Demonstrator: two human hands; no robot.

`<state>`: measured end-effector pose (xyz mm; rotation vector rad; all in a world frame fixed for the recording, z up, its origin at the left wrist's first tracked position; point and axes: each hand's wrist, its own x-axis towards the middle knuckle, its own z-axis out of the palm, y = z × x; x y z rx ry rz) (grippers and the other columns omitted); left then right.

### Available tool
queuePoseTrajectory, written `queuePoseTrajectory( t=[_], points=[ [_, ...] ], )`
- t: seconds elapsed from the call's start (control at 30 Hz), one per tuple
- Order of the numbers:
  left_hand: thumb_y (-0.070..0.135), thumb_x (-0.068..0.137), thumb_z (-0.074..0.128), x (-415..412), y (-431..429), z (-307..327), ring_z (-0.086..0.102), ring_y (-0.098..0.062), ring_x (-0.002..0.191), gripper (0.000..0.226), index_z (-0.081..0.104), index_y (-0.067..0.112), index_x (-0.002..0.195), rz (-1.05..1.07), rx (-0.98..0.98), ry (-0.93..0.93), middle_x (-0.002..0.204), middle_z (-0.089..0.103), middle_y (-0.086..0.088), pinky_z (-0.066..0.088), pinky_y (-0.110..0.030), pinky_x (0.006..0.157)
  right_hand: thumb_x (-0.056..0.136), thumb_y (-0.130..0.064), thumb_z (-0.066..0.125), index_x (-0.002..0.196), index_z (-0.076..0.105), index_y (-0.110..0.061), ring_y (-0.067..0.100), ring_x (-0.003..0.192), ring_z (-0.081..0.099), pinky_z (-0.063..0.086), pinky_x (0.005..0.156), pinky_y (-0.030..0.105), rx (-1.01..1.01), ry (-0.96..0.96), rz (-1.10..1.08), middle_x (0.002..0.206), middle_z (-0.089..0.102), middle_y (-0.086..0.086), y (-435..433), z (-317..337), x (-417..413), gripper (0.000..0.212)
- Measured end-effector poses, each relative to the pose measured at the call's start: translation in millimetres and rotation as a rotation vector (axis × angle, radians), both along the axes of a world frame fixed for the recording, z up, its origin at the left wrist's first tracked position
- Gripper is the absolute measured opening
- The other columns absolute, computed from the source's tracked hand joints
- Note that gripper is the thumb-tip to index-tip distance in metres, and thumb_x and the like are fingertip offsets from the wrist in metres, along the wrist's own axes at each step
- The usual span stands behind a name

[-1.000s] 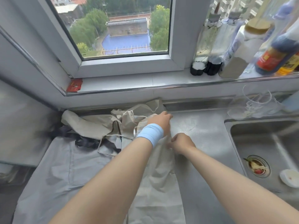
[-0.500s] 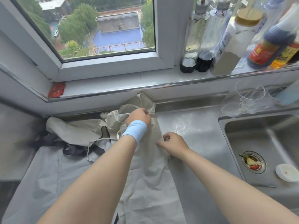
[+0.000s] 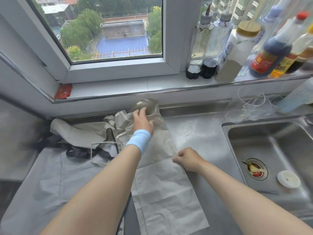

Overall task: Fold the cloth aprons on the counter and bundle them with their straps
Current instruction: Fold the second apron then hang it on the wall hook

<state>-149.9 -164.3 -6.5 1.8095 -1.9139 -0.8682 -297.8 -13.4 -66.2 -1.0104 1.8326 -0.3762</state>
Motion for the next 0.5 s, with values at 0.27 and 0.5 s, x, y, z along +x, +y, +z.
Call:
queuePoseTrajectory(
  t=[0.27,0.5],
  points=[
    [0.022,0.09,0.055,46,93,-43,0.044,-0.026,0.121,0.03,0.053,0.025,0.12,-0.411,-0.103,-0.487,0.131,0.041,-0.002,0.038,-0.035,0.096,0.084,-0.018,0.056,0.138,0.04,-0.023,0.027,0.113,0.051,0.042,0.081,0.035,-0.168,0.782,0.279,0.127,0.05,0.005,24,4,31,0.056],
    [0.046,0.08,0.066,102,137,-59,0.001,-0.031,0.148,0.085,0.017,0.031,0.149,-0.592,0.2,-0.677,0.16,0.002,-0.008,0.019,-0.046,0.118,0.082,-0.027,0.055,0.147,0.032,-0.031,0.03,0.147,0.022,0.023,0.116,0.043,-0.098,0.652,0.736,0.159,0.019,0.012,51,-5,75,0.07]
  ],
)
